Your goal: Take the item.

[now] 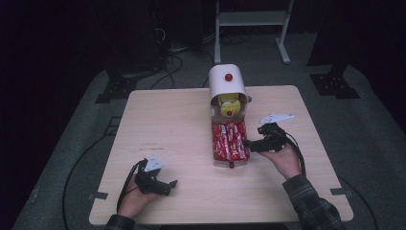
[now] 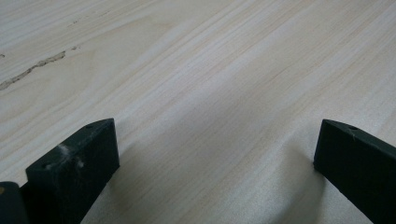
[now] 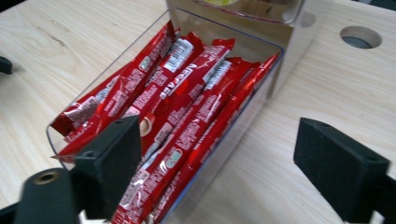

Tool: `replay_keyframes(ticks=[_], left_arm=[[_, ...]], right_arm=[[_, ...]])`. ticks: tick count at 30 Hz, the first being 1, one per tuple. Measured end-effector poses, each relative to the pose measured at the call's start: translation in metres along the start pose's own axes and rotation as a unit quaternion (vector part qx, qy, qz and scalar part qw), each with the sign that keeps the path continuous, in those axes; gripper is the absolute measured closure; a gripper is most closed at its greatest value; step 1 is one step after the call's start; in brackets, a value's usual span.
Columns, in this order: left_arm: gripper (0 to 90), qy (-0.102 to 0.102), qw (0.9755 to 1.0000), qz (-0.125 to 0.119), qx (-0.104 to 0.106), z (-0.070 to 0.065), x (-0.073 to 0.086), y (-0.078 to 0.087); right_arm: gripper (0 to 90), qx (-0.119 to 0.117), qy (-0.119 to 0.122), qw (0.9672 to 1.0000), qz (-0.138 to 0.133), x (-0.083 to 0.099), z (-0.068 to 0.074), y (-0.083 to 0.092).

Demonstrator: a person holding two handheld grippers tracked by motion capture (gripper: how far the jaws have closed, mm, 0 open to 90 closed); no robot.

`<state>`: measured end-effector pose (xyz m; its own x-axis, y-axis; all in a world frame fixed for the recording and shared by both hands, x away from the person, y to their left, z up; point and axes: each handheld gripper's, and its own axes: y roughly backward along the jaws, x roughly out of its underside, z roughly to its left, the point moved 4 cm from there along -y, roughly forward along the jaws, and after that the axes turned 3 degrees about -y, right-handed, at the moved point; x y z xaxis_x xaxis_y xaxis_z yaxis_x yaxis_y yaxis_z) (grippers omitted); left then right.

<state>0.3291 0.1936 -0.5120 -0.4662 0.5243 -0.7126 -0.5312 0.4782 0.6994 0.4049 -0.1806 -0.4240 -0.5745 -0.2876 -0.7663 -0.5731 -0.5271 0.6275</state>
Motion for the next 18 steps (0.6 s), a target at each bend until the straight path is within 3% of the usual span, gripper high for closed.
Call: replay_keyframes(ticks=[6, 10, 18], left_arm=[[0.0, 0.002, 1.0, 0.0, -0.003, -0.003, 0.004, 0.004], [0.0, 0.003, 1.0, 0.002, -0.004, -0.004, 0.006, 0.006], [0.0, 0.005, 1.0, 0.0, -0.006, -0.005, 0.007, 0.008]], right_arm=[[22.8, -0.012, 0.002, 0.9998, -0.017, -0.004, 0.004, -0.004], [24.2, -0.018, 0.001, 0.9997, -0.016, -0.005, 0.007, -0.008], [36.3, -0.028, 0.01, 0.9994, -0.02, -0.008, 0.014, -0.013]])
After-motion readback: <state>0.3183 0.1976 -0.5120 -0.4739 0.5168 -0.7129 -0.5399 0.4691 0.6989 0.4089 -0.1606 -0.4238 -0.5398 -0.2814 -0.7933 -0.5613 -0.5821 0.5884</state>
